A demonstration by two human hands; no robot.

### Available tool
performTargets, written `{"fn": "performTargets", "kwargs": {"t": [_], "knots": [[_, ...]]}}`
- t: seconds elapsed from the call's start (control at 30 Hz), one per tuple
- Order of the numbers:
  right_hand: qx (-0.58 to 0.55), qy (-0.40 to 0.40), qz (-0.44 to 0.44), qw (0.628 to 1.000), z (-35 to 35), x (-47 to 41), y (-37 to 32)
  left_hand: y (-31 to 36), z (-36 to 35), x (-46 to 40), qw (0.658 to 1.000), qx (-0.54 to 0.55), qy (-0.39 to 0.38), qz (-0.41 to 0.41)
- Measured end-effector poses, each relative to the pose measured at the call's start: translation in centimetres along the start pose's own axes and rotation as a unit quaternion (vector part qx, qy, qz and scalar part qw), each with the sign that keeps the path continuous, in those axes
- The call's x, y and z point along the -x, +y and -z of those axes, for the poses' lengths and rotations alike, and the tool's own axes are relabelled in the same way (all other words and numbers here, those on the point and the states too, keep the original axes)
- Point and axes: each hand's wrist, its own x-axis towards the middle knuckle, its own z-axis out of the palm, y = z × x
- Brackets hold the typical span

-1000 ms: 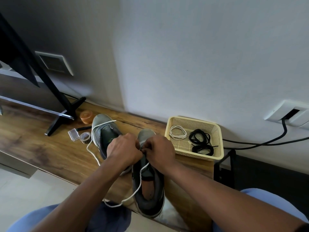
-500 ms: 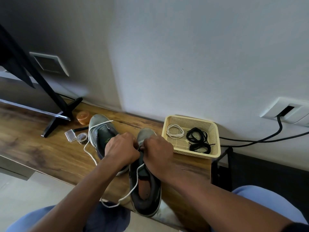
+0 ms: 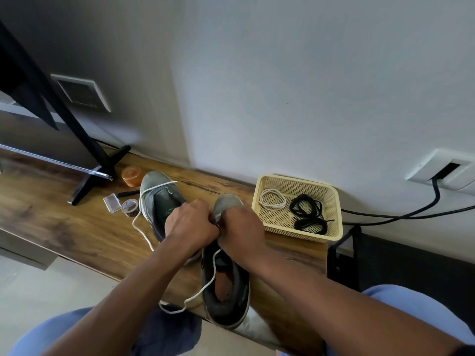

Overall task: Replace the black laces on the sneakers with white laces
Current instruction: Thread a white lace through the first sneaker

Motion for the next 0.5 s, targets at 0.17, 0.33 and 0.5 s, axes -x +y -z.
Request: {"fn": "performTargets", "kwargs": {"t": [0.17, 0.33, 0.5], "knots": [[0.005, 0.013, 0.005, 1.0, 0.44, 0.11, -0.1, -0.14, 0.13, -0.1, 1.0, 0.005, 0.005, -0.003], [0.056, 0.005, -0.003, 0.998, 0.29, 0.18, 0.08, -0.2, 0.04, -0.15, 1.0, 0.017, 0.007, 0.002], [0.085, 0.01, 0.026, 0.996, 0.58, 0.18, 0.59, -0.11, 0.03, -0.44, 1.0, 0.014, 0.005, 0.001]]}}
